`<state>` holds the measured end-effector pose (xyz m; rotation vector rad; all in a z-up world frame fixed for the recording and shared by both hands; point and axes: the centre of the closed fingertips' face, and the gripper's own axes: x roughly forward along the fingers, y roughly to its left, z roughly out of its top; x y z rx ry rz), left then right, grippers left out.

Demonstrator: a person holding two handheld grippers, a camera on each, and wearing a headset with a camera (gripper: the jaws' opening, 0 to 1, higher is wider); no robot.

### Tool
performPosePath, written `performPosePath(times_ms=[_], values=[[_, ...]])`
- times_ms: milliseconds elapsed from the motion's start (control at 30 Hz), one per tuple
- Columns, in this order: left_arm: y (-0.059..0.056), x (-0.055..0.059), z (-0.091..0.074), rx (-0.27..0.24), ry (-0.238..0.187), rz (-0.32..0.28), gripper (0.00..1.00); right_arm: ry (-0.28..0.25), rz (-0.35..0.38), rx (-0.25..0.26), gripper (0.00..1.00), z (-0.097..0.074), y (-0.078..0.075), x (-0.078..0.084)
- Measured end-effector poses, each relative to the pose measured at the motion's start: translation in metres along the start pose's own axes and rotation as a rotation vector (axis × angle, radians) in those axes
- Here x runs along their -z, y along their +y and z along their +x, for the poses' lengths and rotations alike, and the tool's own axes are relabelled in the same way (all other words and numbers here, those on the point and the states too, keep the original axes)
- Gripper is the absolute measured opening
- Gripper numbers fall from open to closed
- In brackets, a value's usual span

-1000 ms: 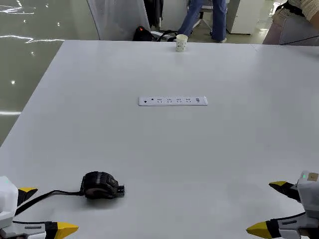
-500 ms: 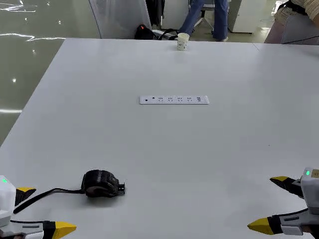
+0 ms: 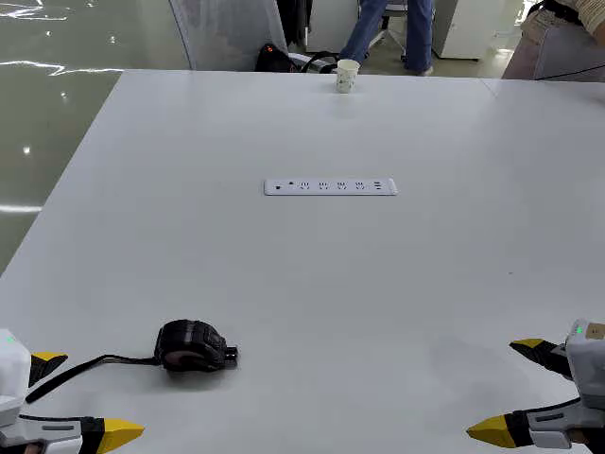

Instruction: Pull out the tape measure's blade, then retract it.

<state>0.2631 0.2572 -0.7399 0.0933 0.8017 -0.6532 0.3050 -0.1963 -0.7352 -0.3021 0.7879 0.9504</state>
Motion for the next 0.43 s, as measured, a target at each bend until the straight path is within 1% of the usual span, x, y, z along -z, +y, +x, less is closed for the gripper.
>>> performPosePath(times_ms=[67,100,267,433], values=[[0.0020,-0.0003,0.0002,-0.009,-0.001,0.014,0.99,0.000,0.000,-0.001,0.99,-0.0003,-0.0002,-0.0006],[0.0013,-0.0002,-0.0002,-0.007,0.001,0.011,0.99,0.000,-0.001,0.000,0.99,-0.0005,-0.0007,-0.0011],[0.0051,-0.0022,-0.0008,-0.013,-0.005,0.010,0.99,-0.006,0.002,0.003,0.99,0.0002,-0.0035,-0.0025],[0.0054,-0.0027,-0.0029,-0.013,-0.004,0.012,0.99,0.000,0.000,-0.003,0.99,0.0009,-0.0020,-0.0006]])
